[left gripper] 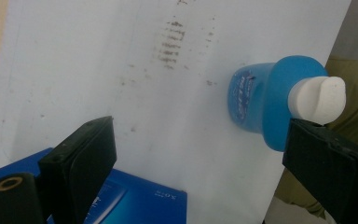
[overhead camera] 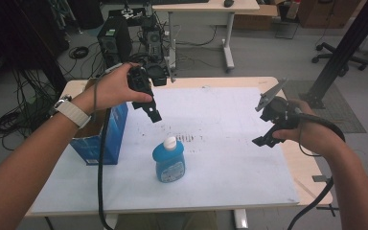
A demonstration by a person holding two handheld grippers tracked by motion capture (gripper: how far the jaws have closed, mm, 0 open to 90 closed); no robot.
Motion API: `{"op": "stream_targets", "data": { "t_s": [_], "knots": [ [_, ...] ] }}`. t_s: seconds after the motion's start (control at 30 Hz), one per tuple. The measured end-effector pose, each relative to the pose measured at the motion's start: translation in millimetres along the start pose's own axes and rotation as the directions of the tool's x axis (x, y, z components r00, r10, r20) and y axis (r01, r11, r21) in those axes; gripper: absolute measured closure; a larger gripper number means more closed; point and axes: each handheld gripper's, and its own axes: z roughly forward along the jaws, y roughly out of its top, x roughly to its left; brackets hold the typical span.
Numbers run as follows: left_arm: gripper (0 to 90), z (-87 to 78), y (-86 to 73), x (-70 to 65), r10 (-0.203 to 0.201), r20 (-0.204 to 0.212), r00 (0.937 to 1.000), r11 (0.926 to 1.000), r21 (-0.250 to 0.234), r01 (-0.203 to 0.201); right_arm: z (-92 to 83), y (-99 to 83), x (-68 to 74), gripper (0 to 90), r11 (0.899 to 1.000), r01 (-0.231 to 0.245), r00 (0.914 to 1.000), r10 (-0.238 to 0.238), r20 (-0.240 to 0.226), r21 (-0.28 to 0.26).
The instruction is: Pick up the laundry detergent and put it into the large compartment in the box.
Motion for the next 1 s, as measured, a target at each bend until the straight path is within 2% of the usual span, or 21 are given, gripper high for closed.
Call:
{"op": "stream_targets", "data": {
  "t_s": [0.37, 0.53, 0.77, 1.0],
  "knots": [
    [9.6, -3.3, 2.1, -3.5, -0.012, -0.004, 0.9999, 0.9999, -0.002, 0.012, -0.7, -3.2, -0.8, 12.8, 1.0, -0.003, 1.0, 0.003, 0.0, -0.002],
    [9.4, -5.4, 3.7, -6.1, -0.034, -0.011, 0.9994, 0.9994, 0.003, 0.034, 0.0, -5.4, -0.8, 12.8, 1.0, -0.004, 1.0, 0.004, -0.001, -0.003],
    [9.4, -14.9, 3.0, -8.5, -0.054, -0.023, 0.9983, 0.9986, -0.004, 0.053, 2.0, -6.4, 0.4, 12.8, 1.0, -0.006, 1.0, 0.006, -0.001, -0.004],
    [9.4, -21.5, 5.5, -12.9, -0.054, -0.031, 0.9981, 0.9985, -0.008, 0.054, 0.6, -9.9, 1.2, 12.8, 1.0, -0.013, 0.9999, 0.013, 0.004, -0.002]
  ]
}}
